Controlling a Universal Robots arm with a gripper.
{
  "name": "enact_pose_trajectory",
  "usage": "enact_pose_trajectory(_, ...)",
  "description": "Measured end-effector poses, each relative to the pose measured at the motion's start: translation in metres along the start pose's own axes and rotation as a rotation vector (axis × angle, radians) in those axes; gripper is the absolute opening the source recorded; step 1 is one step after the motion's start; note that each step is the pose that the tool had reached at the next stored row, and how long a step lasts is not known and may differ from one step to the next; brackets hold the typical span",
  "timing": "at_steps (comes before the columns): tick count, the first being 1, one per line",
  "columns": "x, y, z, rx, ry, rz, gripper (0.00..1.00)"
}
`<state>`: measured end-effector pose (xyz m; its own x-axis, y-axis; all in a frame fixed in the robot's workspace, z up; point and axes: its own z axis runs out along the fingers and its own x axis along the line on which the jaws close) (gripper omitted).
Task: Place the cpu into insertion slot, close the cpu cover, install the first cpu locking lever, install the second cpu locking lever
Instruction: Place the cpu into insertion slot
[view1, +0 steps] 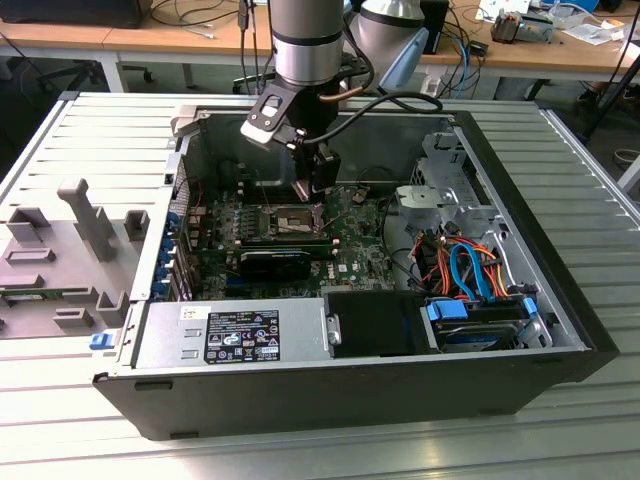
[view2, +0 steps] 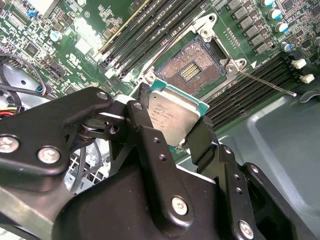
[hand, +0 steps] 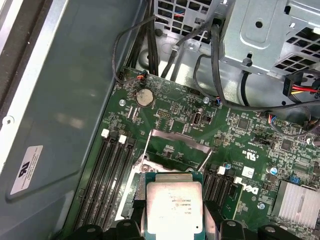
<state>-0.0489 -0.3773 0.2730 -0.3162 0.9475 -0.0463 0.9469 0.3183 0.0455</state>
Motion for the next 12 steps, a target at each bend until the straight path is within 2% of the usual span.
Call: enact_pose_trajectory(12, 0.0, 0.0, 0.0005, 0.0029, -0.006, 0.029, 0.54)
